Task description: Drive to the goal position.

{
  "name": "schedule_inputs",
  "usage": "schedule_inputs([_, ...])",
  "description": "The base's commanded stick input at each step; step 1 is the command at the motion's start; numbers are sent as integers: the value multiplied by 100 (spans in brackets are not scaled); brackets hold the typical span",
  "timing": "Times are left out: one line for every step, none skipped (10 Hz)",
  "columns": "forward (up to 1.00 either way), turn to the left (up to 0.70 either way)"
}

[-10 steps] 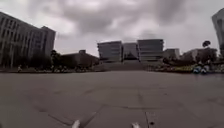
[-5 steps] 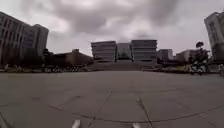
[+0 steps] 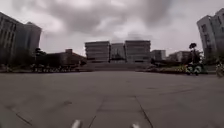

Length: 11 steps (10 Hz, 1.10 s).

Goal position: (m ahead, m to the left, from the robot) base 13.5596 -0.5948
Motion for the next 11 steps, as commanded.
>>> schedule_inputs([100, 0])
schedule_inputs([100, 0])
schedule_inputs([100, -1])
schedule_inputs([100, -9])
schedule_inputs([100, -25])
schedule_inputs([100, -32])
schedule_inputs([100, -31])
schedule_inputs([100, -32])
schedule_inputs([100, -32])
schedule_inputs([100, -32])
schedule_inputs([100, -32])
